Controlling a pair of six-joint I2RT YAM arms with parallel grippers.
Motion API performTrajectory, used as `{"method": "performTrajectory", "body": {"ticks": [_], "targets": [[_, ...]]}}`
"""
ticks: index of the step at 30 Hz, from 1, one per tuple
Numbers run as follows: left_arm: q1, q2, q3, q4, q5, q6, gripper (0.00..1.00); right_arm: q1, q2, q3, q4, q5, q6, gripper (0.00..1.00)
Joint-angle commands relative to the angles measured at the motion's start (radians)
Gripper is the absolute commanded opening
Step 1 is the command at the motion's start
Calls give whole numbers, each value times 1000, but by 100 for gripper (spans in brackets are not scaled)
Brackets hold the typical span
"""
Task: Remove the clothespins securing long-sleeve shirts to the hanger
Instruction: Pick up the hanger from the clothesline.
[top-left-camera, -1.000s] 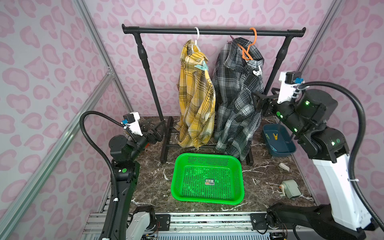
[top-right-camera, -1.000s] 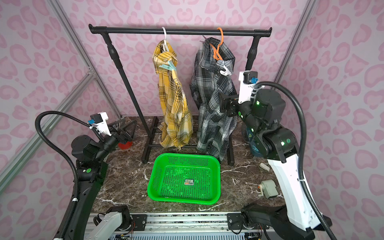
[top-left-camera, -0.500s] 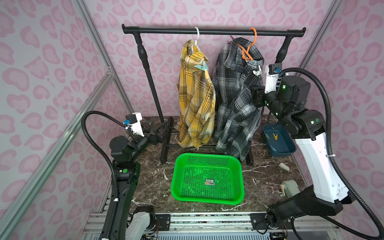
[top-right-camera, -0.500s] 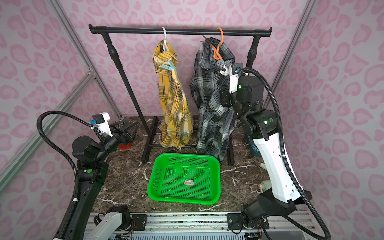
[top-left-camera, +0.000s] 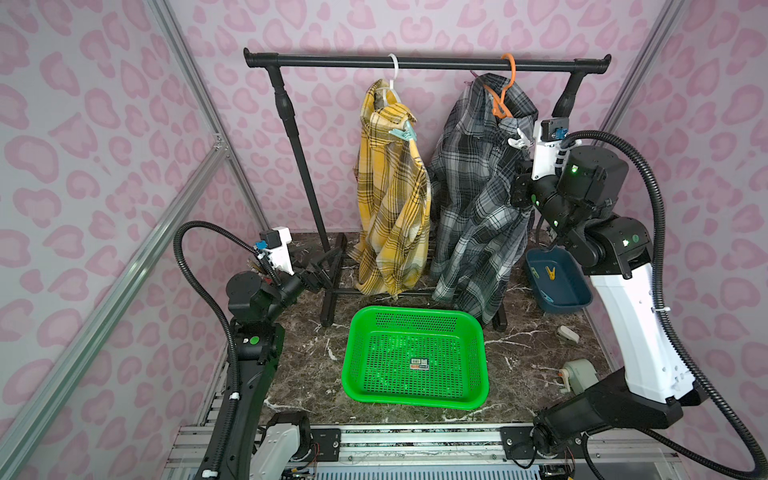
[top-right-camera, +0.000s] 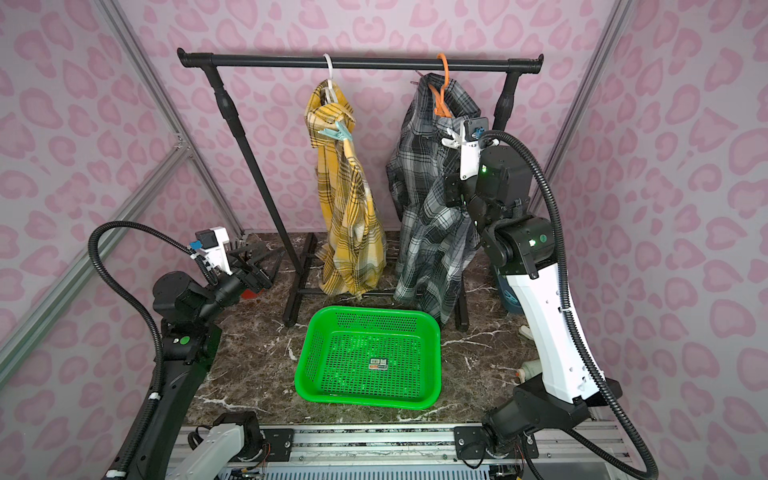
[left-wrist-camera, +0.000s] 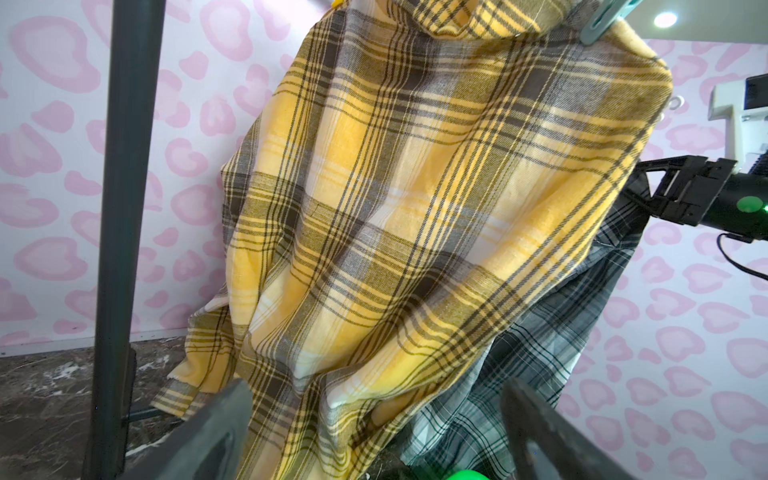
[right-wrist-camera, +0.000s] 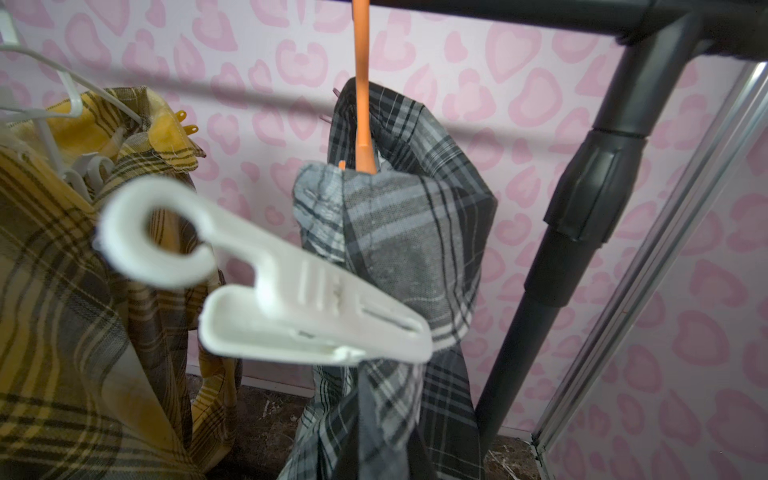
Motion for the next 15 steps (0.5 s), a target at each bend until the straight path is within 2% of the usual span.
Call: {"method": "performTrajectory", "body": {"ticks": [1,10,15], "targets": [[-9,4,-3,94,31,-32,97,2,3,21,93,-23,-19,0],[-40,3,-31,122,32,-33,97,7,-1,82,115,-77,-17,0],[-55,3,-23,130,45,-44,97,10,-13,43,84,-88,-7,0]]}}
